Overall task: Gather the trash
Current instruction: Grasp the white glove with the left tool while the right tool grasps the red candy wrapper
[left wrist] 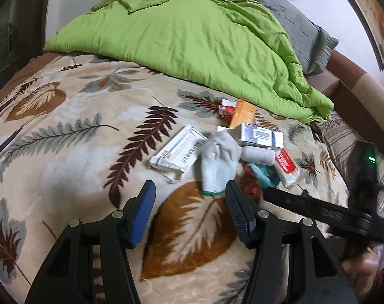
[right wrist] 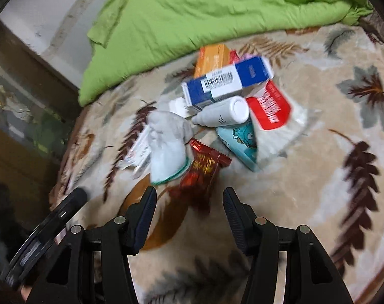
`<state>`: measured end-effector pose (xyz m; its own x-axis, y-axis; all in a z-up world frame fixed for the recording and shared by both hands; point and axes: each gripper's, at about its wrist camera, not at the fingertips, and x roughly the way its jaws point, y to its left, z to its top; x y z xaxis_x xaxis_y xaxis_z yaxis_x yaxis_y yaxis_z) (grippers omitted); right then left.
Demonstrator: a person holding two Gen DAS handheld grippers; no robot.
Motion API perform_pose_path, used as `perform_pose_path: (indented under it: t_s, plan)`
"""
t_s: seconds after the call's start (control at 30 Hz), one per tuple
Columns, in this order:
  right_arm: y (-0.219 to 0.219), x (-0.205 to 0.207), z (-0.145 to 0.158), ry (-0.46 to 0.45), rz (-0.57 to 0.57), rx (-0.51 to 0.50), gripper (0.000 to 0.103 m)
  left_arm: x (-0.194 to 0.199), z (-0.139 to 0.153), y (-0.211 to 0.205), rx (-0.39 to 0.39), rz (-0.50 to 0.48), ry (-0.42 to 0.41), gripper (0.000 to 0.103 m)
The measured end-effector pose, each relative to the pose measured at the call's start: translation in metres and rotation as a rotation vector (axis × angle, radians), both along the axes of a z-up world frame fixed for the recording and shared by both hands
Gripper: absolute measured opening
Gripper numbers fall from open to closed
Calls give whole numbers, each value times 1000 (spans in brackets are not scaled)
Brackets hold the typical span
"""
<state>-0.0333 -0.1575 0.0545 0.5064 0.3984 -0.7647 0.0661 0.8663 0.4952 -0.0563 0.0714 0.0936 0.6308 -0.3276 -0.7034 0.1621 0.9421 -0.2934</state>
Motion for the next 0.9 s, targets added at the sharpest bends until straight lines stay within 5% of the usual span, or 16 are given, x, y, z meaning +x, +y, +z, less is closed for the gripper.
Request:
perform_pose_path:
  t_s: [0.17, 0.23, 0.33, 0.63, 0.83, 0.9]
  plan:
    - [4, 30, -32, 77, -38, -6, 59, 9, -1, 2, 10, 5, -3, 56]
    - [3, 29, -32, 52, -47, -16, 43, 13, -2, 0, 10, 1, -3, 56]
    - [-1, 22, -24, 17, -25, -20, 35, 21, -4, -10, 23, -27, 3, 56]
    - [-40, -48, 18, -167, -114, -77, 35, 56, -25, -71, 74, -135, 51, 61]
    - [-54, -57, 9, -147, -149, -58, 35, 85, -48, -99, 155, -97, 79, 61]
    - [-53, -53, 7, -143, -142, -53, 35, 94, -59, -102, 161, -94, 98, 52]
